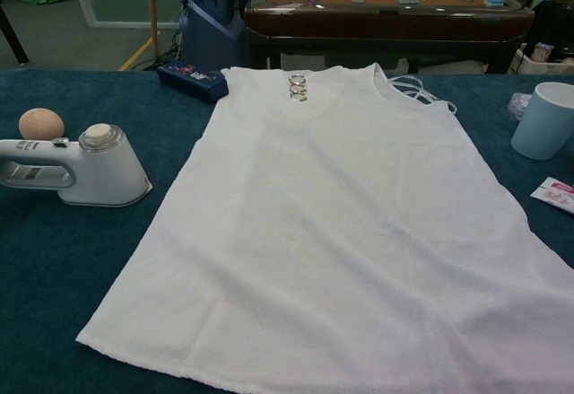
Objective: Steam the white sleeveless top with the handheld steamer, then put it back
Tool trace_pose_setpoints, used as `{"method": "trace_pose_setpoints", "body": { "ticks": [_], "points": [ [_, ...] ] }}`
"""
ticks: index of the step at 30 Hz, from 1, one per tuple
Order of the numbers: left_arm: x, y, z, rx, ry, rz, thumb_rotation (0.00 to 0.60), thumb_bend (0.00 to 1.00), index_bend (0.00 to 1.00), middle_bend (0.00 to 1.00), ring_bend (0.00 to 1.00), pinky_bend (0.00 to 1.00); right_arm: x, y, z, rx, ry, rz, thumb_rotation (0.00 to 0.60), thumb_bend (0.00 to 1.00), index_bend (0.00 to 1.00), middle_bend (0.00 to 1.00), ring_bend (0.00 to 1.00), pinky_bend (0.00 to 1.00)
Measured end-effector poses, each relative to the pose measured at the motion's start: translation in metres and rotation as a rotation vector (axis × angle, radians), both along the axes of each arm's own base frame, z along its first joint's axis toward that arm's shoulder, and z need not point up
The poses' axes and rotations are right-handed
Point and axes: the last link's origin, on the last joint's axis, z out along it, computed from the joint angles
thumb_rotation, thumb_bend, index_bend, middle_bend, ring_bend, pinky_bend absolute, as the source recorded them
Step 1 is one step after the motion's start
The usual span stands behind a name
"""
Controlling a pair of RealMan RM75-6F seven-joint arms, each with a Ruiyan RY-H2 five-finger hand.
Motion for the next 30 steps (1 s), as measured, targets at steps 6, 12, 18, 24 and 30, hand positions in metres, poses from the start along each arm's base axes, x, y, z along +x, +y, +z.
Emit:
{"method": "trace_pose_setpoints", "body": {
  "ticks": [6,12,18,24,30],
  "points": [
    [0.020,0.028,-0.016,-0.050,-0.017,-0.032,0.600,0.17,0.17,0.15,0.17,0.21,0.007,-0.005,0.006,-0.012,0.003,0.016,0.600,0.19,0.01,0.21,0.11,0.10],
    [0.030,0.055,-0.037,-0.072,0.020,-0.036,0.600,0.17,0.16,0.15,0.17,0.21,0.005,-0.004,0.011,-0.029,0.003,0.006,0.600,0.19,0.01,0.21,0.11,0.10],
    [0.028,0.077,-0.055,-0.071,0.051,0.002,0.600,0.17,0.16,0.15,0.17,0.21,-0.001,-0.002,0.010,-0.028,-0.010,-0.011,0.600,0.19,0.01,0.21,0.11,0.10],
    [0.021,0.092,-0.067,-0.070,0.071,0.048,0.600,0.17,0.15,0.15,0.17,0.21,-0.007,0.000,0.008,-0.020,-0.022,-0.030,0.600,0.19,0.01,0.21,0.11,0.10],
    [0.014,0.104,-0.077,-0.078,0.080,0.092,0.600,0.17,0.15,0.15,0.17,0.21,-0.011,0.001,0.007,-0.017,-0.030,-0.038,0.600,0.19,0.01,0.21,0.11,0.10]
  ]
}}
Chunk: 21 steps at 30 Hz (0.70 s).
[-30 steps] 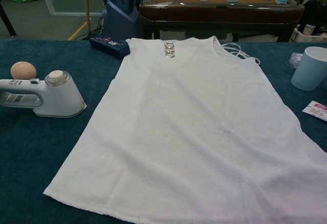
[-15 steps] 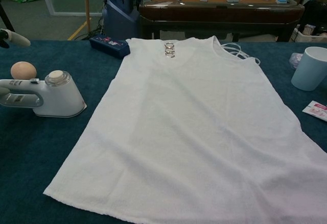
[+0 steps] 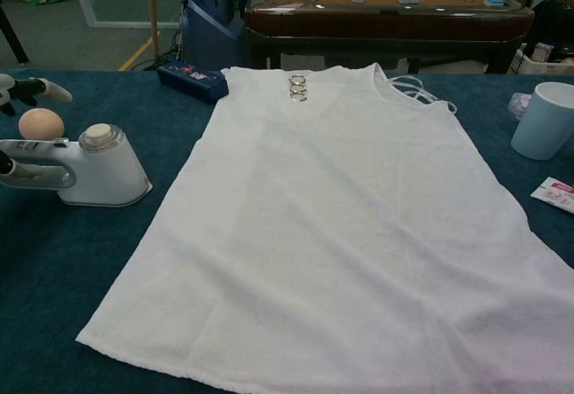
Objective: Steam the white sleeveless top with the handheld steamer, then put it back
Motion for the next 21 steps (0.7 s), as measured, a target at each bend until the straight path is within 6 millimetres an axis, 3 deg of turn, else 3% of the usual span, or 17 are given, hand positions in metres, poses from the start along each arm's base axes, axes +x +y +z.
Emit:
{"method": "trace_pose_setpoints", "body": {
  "ticks": [6,16,21],
  "points": [
    [-0.007,0.011,-0.009,0.005,0.021,0.032,0.600,0.17,0.16,0.15,0.17,0.21,-0.003,0.001,0.000,0.005,-0.005,-0.005,0.600,0.19,0.01,0.21,0.11,0.10],
    [-0.019,0.030,-0.015,0.065,0.039,0.062,0.600,0.17,0.30,0.26,0.24,0.22,-0.007,0.002,0.001,0.003,-0.009,-0.018,0.600,0.19,0.01,0.21,0.11,0.10],
    [-0.023,0.036,-0.017,0.078,0.050,0.065,0.600,0.17,0.32,0.26,0.25,0.24,-0.008,0.001,0.000,0.008,-0.008,-0.024,0.600,0.19,0.01,0.21,0.11,0.10]
  ]
}}
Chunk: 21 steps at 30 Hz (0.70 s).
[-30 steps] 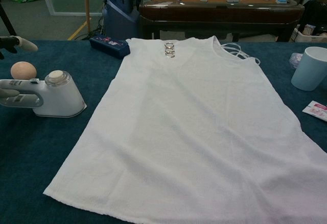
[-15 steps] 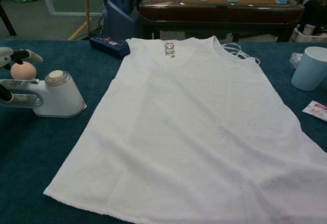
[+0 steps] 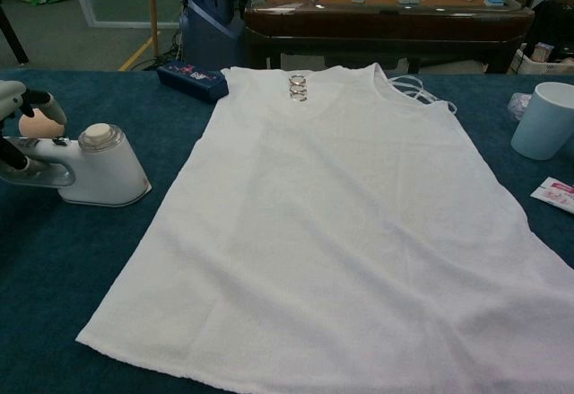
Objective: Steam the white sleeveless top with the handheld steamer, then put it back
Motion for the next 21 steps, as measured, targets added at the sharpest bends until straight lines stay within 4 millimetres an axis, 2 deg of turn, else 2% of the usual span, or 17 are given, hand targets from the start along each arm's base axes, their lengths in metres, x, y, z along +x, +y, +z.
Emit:
{"method": "trace_pose_setpoints", "body": {
  "ticks": [4,8,12,16,21],
  "points": [
    [-0.003,0.005,-0.003,-0.001,0.018,0.005,0.600,0.17,0.34,0.27,0.26,0.25,-0.001,0.000,0.000,0.002,0.001,-0.006,0.600,0.19,0.01,0.21,0.11,0.10],
    [-0.008,0.010,-0.006,-0.001,0.039,0.011,0.600,0.17,0.39,0.29,0.28,0.27,-0.003,0.000,0.000,0.002,0.001,-0.015,0.600,0.19,0.01,0.21,0.11,0.10],
    [-0.010,0.010,-0.011,-0.010,0.070,0.000,0.600,0.17,0.48,0.33,0.32,0.27,-0.004,0.000,0.000,0.003,0.003,-0.024,0.600,0.19,0.01,0.21,0.11,0.10],
    [-0.009,0.007,-0.018,-0.030,0.084,-0.018,0.600,0.19,0.52,0.36,0.33,0.28,-0.004,-0.001,-0.001,0.010,0.006,-0.030,0.600,0.19,0.01,0.21,0.11,0.10],
    [-0.007,0.005,-0.021,-0.045,0.087,-0.034,0.600,0.22,0.60,0.45,0.40,0.33,-0.004,0.000,-0.001,0.006,0.002,-0.033,0.600,0.19,0.01,0.21,0.11,0.10]
  ]
}}
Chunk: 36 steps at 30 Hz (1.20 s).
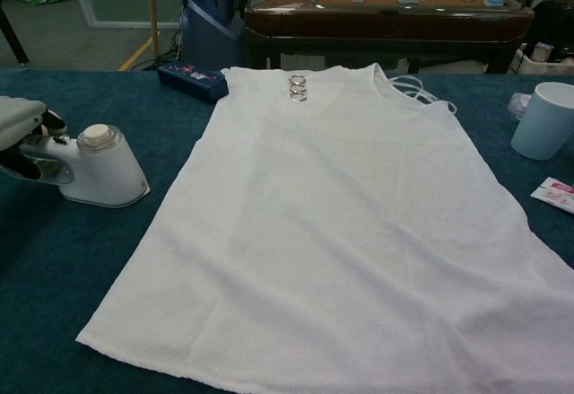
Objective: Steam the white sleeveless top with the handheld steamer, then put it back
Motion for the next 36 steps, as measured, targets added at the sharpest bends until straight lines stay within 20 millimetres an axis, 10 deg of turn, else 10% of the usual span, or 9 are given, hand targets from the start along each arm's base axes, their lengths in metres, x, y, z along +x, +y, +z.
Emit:
{"method": "trace_pose_setpoints", "body": {
  "ticks": [12,30,36],
  "points": [
    [0.005,0.001,0.003,-0.048,-0.129,-0.055,0.600,0.25,0.84,0.73,0.61,0.63,-0.001,0.003,-0.001,0.002,0.000,-0.014,0.600,0.19,0.01,0.21,0.11,0.10],
    [0.010,0.025,0.034,-0.141,-0.459,0.007,0.600,0.25,0.96,0.91,0.76,0.79,0.015,0.001,-0.016,0.103,0.051,0.029,0.600,0.20,0.01,0.21,0.11,0.10],
    [0.028,0.022,0.042,-0.189,-0.554,-0.013,0.600,0.25,0.96,0.91,0.76,0.79,0.032,-0.004,-0.031,0.226,0.086,0.092,0.600,0.35,0.01,0.21,0.11,0.10]
  ]
}}
